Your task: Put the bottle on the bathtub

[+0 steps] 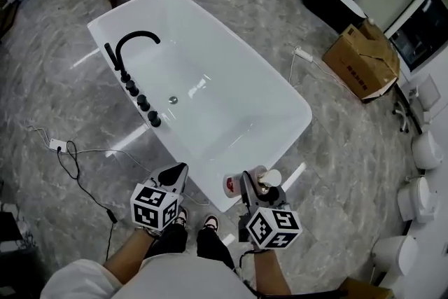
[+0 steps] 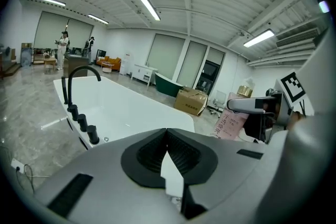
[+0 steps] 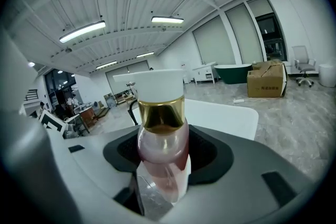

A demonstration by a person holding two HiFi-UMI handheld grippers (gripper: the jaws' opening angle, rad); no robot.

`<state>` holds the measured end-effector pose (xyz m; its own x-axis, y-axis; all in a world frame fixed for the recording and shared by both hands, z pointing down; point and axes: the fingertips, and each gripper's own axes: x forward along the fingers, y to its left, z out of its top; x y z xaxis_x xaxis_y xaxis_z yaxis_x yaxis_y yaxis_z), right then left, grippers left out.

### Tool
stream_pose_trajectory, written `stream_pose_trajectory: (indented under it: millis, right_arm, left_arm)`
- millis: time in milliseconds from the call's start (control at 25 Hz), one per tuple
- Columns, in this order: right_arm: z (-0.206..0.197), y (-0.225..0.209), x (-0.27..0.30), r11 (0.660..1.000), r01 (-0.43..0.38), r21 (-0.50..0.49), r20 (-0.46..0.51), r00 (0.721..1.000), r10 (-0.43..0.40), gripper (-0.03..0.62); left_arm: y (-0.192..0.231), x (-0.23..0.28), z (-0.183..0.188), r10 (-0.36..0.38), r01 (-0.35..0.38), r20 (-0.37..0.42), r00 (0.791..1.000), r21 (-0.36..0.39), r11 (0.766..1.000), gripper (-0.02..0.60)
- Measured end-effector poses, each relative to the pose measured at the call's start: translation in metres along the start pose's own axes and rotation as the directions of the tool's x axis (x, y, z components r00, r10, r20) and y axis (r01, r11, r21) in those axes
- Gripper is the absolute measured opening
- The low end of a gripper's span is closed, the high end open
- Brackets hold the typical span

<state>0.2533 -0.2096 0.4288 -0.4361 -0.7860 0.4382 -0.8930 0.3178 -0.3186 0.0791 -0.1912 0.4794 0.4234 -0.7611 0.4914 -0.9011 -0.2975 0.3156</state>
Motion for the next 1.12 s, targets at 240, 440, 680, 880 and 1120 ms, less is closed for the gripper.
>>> stream_pose_trajectory:
  millis: [240, 440, 680, 880, 1120]
  right_arm:
    - [-0.031, 0.016, 0.027, 0.998, -0.062, -0.017, -0.074, 0.995, 0.060, 0.236]
    - [-0.062, 0.032, 0.048, 0.990, -0.122, -0.074, -0.110, 0.987, 0.114, 0.236]
    - [-0.091, 0.047, 0.081, 0.976, -0.189, -0.107, -0.163, 0.972, 0.171, 0.236]
    - [-0.099, 0.055, 0.100, 0.960, -0.243, -0.138, -0.189, 0.958, 0.215, 0.236]
    - [-0.100, 0.071, 0.128, 0.947, -0.285, -0.147, -0.184, 0.949, 0.257, 0.236]
  left_arm:
    - [0.036, -0.018, -0.031, 0.141, -0.142, -0.025, 0.990, -0.035, 0.989, 0.017]
    - [0.065, -0.028, -0.075, 0.227, -0.232, -0.053, 0.972, -0.117, 0.966, 0.016]
    - [0.092, -0.027, -0.108, 0.271, -0.279, -0.070, 0.960, -0.175, 0.944, 0.015]
    - [0.101, -0.028, -0.120, 0.290, -0.299, -0.071, 0.954, -0.205, 0.932, 0.016]
    - [0.118, -0.030, -0.129, 0.319, -0.326, -0.068, 0.945, -0.218, 0.920, 0.017]
